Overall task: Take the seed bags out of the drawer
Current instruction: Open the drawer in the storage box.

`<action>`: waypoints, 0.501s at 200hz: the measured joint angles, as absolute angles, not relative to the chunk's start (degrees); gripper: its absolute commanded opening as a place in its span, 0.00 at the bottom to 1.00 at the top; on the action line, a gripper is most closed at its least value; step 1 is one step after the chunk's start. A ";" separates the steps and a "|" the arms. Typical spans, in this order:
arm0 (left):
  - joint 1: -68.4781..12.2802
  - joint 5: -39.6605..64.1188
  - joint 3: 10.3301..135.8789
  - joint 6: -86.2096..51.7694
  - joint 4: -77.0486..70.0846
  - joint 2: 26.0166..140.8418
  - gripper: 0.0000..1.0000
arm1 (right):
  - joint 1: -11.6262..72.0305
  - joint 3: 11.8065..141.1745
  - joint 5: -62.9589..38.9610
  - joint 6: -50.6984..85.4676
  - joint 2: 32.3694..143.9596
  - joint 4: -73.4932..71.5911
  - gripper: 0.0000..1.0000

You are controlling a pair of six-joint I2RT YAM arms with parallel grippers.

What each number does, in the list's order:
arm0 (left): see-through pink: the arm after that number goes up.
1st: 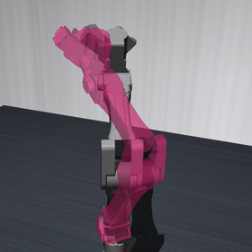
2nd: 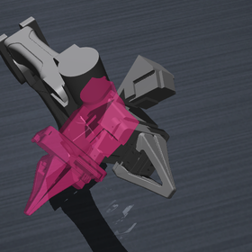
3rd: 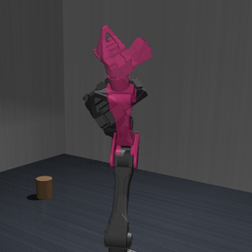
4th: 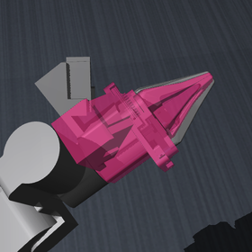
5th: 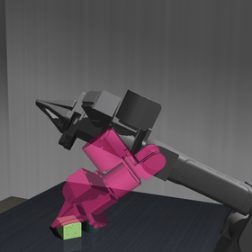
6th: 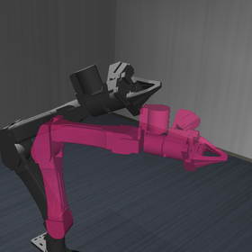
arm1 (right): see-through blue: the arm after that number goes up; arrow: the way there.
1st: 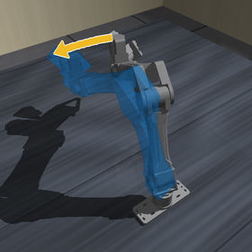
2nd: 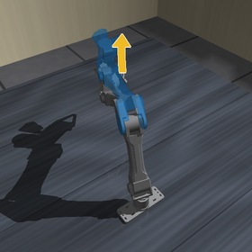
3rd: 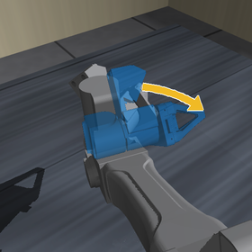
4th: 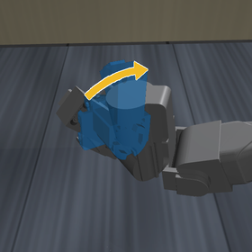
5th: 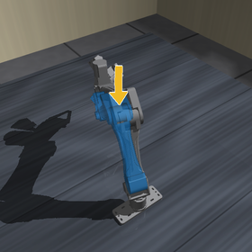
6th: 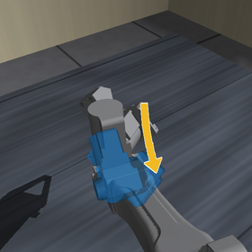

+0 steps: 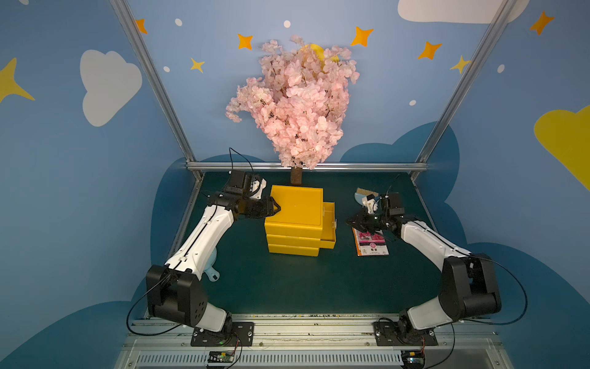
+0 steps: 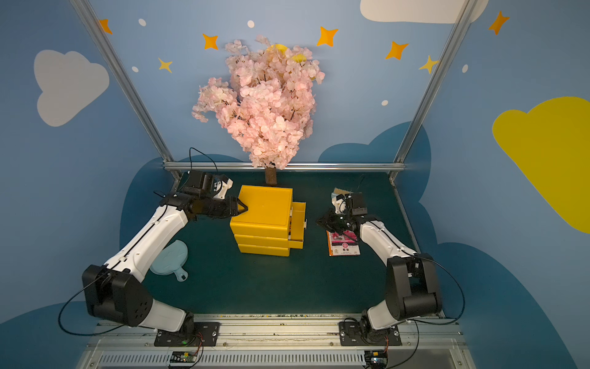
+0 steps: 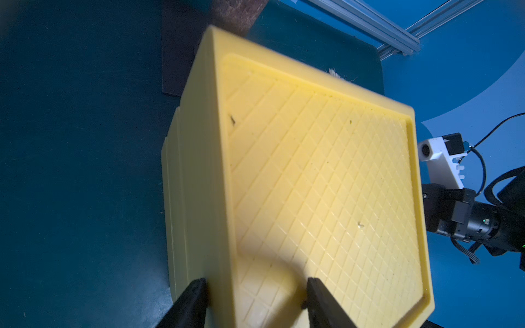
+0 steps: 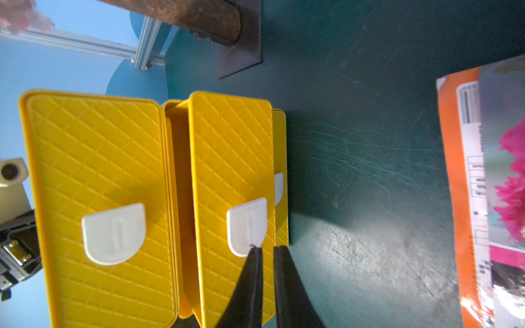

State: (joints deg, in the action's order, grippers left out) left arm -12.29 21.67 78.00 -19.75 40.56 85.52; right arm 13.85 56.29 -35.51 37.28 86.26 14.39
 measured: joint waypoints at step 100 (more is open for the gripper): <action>-12.29 21.67 78.00 -19.81 40.53 85.52 0.57 | 23.00 67.48 -25.96 30.61 85.93 26.26 0.47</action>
State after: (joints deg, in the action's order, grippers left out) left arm -12.29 21.67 78.00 -19.81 40.53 85.52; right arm 23.00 67.48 -25.96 30.61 85.93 26.26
